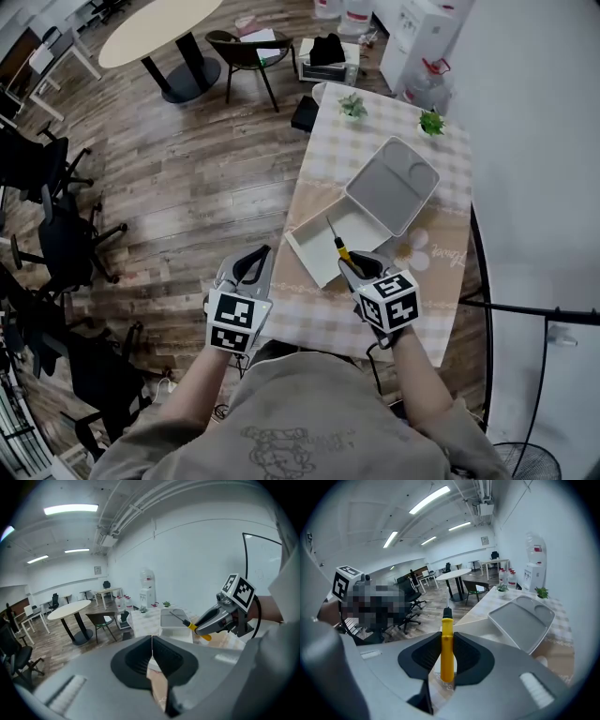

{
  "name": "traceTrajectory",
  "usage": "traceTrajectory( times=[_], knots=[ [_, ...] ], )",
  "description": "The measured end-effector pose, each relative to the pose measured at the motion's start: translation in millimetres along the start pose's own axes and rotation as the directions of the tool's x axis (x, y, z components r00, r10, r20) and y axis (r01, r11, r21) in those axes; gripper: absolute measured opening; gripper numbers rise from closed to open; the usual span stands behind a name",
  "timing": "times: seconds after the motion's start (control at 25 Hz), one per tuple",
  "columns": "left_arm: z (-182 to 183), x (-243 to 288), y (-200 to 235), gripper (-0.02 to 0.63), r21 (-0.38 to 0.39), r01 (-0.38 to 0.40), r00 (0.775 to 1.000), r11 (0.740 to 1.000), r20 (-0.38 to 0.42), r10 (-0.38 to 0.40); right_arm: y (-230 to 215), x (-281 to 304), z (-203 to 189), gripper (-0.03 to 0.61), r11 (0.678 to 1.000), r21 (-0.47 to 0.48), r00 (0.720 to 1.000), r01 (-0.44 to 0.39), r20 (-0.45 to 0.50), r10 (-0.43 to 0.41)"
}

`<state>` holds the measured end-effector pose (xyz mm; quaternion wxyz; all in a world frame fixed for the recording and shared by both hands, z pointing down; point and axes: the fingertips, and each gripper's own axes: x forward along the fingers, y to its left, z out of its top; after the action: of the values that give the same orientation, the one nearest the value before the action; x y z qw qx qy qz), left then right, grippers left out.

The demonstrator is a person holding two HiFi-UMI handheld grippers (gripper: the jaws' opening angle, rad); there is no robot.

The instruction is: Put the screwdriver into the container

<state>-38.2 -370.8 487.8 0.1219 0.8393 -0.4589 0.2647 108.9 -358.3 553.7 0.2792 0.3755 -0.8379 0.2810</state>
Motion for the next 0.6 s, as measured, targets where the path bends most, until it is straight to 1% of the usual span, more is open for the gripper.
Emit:
traceTrajectory(
  times=[0.12,0.28,0.52,0.6],
  knots=[
    [-7,7,2,0.0,-0.01,0.013,1.0,1.0,-0.012,-0.013,-3,19,-11,0.104,1.0,0.023,0.998,-0.014,-0.059,0.015],
    [-16,15,4,0.0,-0.02,0.027,0.999,0.999,-0.027,-0.027,-11,49,-29,0.104,1.0,0.018,0.989,-0.011,-0.145,0.013],
    [-37,25,6,0.0,-0.041,0.047,0.996,0.998,-0.068,-0.05,-18,87,-62,0.106,1.0,0.003,0.957,-0.024,-0.29,0.023],
    [-45,28,8,0.0,-0.052,0.051,0.995,0.997,-0.081,-0.055,-20,96,-68,0.106,0.999,-0.02,0.946,-0.026,-0.324,0.019]
  ],
)
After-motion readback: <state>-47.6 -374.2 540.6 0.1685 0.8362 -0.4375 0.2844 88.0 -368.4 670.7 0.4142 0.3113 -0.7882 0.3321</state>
